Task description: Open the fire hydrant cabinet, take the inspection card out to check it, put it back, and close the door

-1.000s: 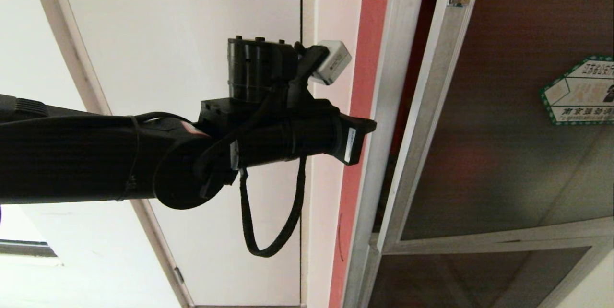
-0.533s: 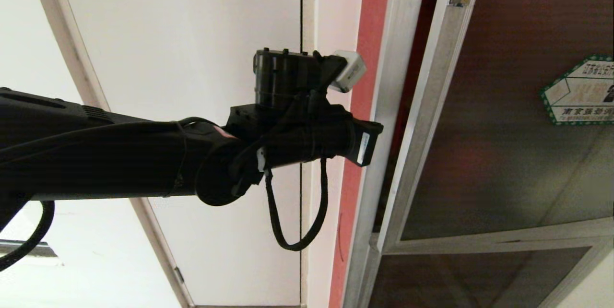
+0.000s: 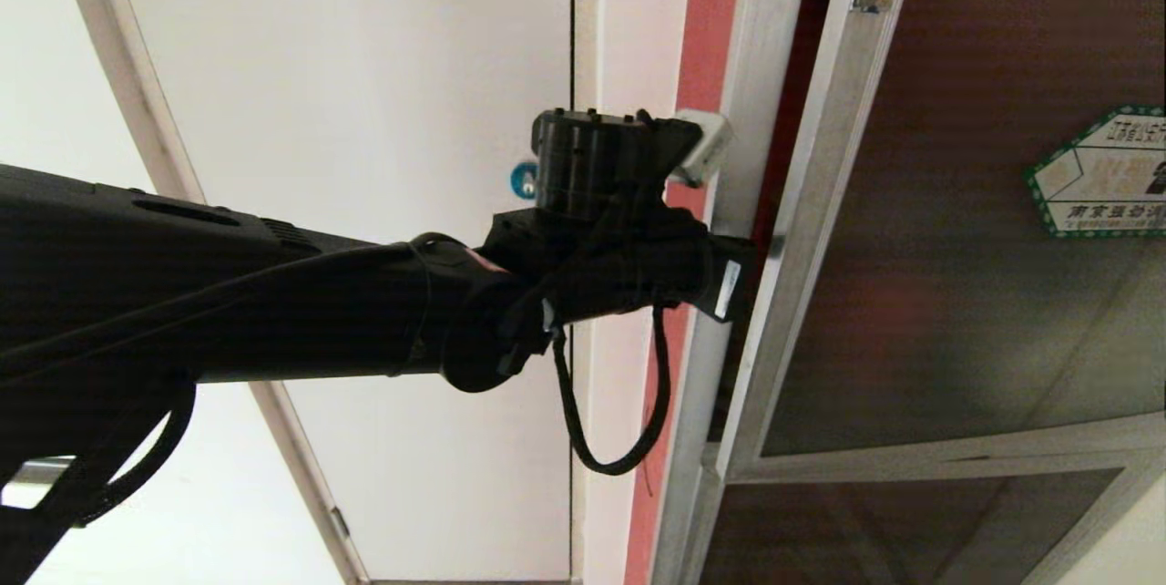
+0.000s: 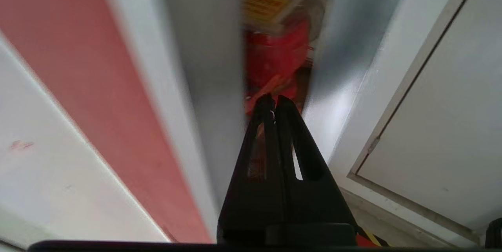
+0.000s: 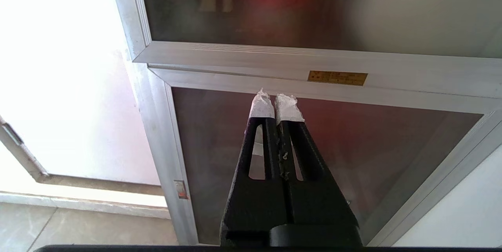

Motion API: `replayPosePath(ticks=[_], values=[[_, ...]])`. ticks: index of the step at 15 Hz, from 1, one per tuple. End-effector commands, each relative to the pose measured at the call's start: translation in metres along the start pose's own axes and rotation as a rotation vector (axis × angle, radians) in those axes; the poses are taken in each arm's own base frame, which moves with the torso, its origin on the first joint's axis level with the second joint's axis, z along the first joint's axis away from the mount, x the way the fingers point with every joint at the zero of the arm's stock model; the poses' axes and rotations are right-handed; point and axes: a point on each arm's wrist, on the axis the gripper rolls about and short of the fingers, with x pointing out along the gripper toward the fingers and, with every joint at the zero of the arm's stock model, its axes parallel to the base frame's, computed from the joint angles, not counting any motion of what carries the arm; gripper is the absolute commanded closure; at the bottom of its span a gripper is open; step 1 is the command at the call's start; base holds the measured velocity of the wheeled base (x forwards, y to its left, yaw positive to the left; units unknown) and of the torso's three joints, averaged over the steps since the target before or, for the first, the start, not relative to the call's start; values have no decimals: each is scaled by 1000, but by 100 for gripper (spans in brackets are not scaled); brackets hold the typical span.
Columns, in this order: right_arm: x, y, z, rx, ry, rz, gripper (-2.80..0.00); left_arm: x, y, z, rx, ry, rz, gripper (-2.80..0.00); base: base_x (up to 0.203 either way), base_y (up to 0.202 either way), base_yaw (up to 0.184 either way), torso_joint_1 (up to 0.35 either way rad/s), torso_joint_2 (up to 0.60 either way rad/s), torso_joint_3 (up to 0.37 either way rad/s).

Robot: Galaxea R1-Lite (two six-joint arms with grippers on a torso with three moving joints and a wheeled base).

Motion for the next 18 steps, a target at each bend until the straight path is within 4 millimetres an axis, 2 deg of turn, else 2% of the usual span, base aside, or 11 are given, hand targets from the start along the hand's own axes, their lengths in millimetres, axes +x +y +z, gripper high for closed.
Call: replayPosePath(ticks=[1,8,12,18], values=[[0,0,0,0,2,1,0,7,-1,-3,1,-1,0,0,0,0,0,0,0,0],[0,0,0,0,1,1,0,10,-18,3,8,-20,-30,0,0,0,0,0,0,0],[0,0,0,0,1,1,0,-3,-49,15,13,-36,-96,0,0,0,0,0,0,0],[0,0,0,0,1,1,0,-13,-94,13,14,-11,-201,0,0,0,0,0,0,0]])
